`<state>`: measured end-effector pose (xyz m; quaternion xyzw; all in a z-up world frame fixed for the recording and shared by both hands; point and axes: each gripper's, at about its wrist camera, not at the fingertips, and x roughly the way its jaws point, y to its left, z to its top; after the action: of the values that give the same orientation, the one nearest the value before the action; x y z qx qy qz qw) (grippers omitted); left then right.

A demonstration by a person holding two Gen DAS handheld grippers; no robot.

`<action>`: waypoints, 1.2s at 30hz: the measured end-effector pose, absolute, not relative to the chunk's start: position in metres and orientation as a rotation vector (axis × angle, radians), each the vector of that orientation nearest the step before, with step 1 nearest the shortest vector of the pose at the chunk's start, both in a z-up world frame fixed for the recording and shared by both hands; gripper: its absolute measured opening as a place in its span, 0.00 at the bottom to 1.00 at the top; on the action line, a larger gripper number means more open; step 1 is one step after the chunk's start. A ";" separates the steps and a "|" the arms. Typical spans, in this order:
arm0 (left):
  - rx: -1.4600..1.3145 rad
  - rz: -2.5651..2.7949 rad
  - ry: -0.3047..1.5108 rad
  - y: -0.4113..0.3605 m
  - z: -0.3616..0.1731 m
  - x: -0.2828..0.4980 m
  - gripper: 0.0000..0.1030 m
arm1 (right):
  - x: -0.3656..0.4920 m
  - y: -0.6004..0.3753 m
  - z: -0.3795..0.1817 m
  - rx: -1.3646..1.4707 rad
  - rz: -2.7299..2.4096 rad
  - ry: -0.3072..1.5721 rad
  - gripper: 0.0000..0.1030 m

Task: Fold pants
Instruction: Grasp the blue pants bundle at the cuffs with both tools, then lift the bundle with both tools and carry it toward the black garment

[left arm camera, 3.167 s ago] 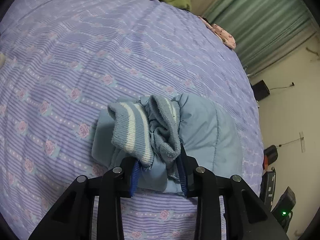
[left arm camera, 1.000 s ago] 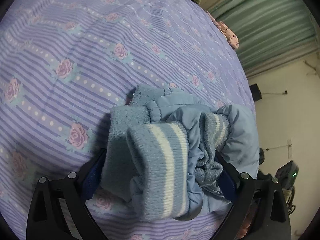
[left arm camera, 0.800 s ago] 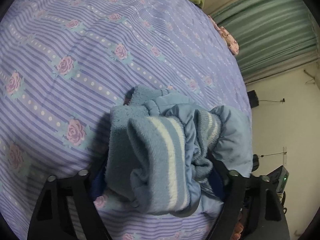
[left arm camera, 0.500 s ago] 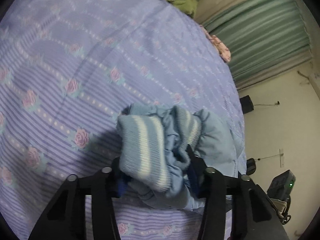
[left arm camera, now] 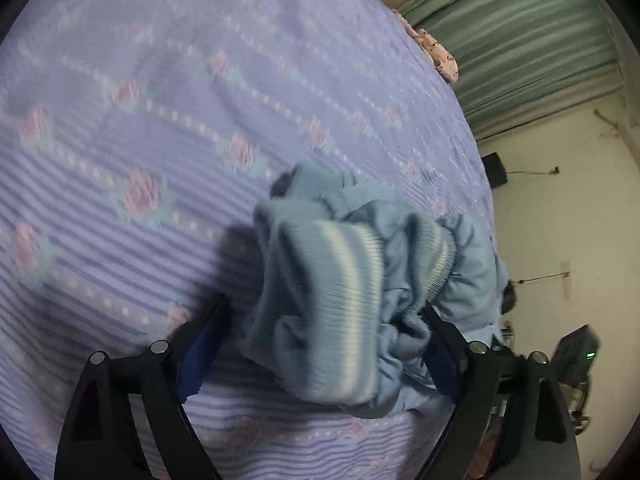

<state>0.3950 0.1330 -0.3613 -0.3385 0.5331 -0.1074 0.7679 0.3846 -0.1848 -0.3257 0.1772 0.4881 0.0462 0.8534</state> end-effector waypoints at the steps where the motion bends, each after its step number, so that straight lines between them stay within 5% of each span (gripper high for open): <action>1: -0.739 -0.236 1.157 0.133 -0.363 0.395 0.94 | 0.386 -0.184 -0.329 0.360 0.089 1.029 0.45; 8: -0.822 -0.231 1.145 0.119 -0.375 0.413 0.99 | 0.398 -0.192 -0.350 0.357 0.072 1.043 0.46; 10: -0.903 -0.246 1.132 0.118 -0.375 0.414 0.74 | 0.398 -0.196 -0.354 0.385 0.077 1.042 0.48; 16: -0.875 -0.211 1.114 0.113 -0.351 0.408 0.55 | 0.398 -0.200 -0.351 0.466 0.093 1.058 0.45; 36: -0.694 -0.336 0.826 0.118 -0.137 0.296 0.52 | 0.283 -0.183 -0.147 0.405 0.191 0.777 0.41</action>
<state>0.2957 0.1178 -0.1367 -0.3287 0.3914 -0.1590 0.8447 0.2835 -0.1831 -0.1473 0.1957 0.3758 0.0924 0.9011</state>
